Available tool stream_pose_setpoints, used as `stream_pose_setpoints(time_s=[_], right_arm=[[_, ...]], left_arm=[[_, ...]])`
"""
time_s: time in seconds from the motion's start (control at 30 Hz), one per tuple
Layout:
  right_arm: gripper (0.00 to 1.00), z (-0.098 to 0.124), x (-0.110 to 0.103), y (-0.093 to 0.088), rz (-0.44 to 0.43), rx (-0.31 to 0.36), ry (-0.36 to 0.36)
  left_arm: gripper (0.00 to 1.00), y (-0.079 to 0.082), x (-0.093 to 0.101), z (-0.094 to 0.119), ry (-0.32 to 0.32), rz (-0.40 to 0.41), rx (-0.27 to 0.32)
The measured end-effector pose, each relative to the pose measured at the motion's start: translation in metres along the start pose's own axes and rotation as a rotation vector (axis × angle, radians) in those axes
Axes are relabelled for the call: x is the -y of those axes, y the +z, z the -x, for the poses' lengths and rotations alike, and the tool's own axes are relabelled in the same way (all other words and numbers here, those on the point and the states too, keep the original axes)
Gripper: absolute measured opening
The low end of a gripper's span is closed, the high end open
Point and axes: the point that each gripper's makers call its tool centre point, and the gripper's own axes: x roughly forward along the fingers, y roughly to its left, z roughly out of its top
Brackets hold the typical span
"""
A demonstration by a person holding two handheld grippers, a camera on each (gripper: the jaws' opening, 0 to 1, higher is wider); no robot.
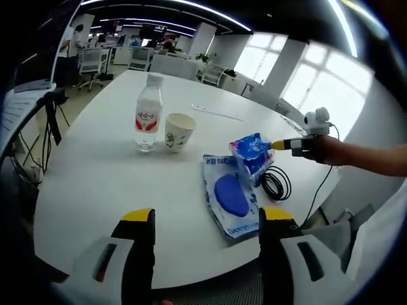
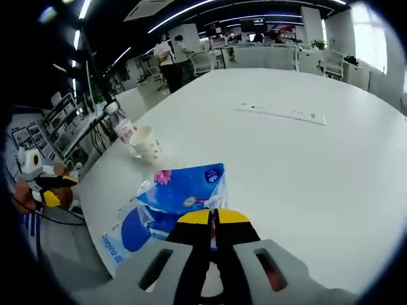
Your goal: Arrange the tabletop items into an orderly group along one side of the table until the central work area is clear of visible clutter.
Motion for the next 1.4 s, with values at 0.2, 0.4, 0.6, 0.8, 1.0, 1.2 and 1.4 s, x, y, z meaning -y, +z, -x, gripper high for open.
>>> stream_pose_setpoints(time_s=[0.2,0.4,0.6,0.8,1.0,1.2,1.4], right_arm=[[0.00,0.001,0.014,0.001,-0.061,0.024,-0.048],[0.00,0.003,0.028,0.002,-0.141,0.047,-0.090],[0.00,0.004,0.039,-0.002,-0.181,0.039,-0.111],[0.00,0.005,0.059,-0.009,-0.259,0.041,-0.147],[0.00,0.007,0.080,-0.022,-0.357,0.039,-0.193],[0.00,0.005,0.089,-0.029,-0.352,0.002,-0.194],[0.00,0.005,0.102,-0.027,-0.366,0.008,-0.199]], left_arm=[[0.67,0.000,0.002,-0.001,0.003,0.002,-0.003],[0.67,0.001,0.010,-0.005,0.000,-0.003,-0.005],[0.67,-0.002,0.018,-0.009,-0.007,-0.005,-0.016],[0.67,-0.003,0.021,-0.010,-0.006,-0.002,-0.022],[0.68,0.000,0.022,-0.010,-0.004,0.008,-0.019],[0.67,-0.001,0.024,-0.011,0.000,0.001,-0.028],[0.67,-0.004,0.029,-0.013,-0.002,-0.009,-0.041]])
